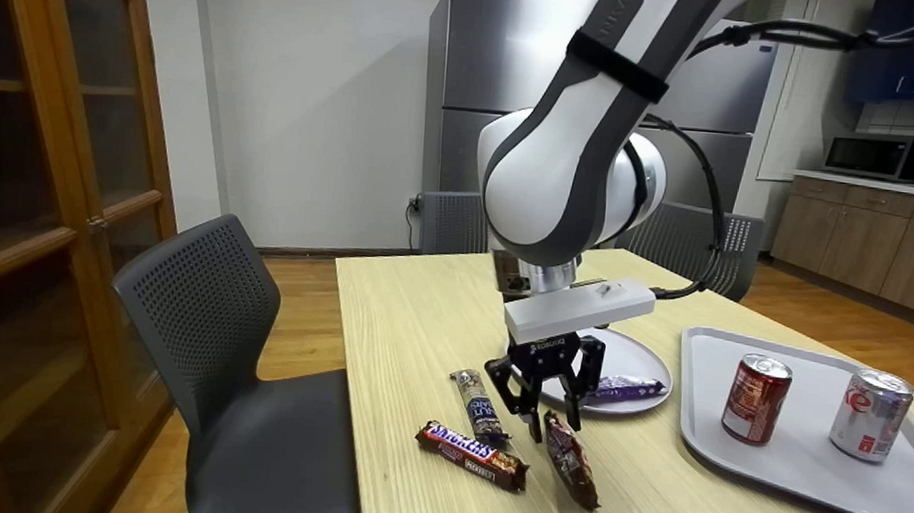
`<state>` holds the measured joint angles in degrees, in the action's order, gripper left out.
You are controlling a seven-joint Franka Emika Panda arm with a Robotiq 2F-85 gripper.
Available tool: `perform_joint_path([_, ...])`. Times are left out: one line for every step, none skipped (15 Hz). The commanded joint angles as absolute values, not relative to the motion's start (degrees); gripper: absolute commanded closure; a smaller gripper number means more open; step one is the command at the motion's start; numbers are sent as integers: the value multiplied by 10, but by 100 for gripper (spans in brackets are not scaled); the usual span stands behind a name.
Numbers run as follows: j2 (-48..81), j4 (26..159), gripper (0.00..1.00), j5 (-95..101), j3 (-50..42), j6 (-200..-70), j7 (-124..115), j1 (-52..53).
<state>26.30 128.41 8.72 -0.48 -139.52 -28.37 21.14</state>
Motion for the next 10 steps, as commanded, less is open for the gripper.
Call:
perform_joint_path([233,1299,18,100,-3,-1382,-301,212])
perform_joint_path([230,1298,12,97,-3,-1379,-302,210])
perform_joint_path([227,1297,3,95,-3,-1377,-302,207])
perform_joint_path([223,1296,1,92,-5,-1374,-306,205])
perform_joint_path([220,1294,0,92,-8,-1370,-313,205])
perform_joint_path([216,1292,0,91,-12,-1362,-325,204])
perform_joint_path([212,1290,0,87,-15,-1356,-334,200])
perform_joint_path([209,1289,0,85,-18,-1351,-346,197])
perform_joint_path([208,1286,0,87,-25,-1346,-367,196])
perform_joint_path([208,1281,0,87,-29,-1337,-386,192])
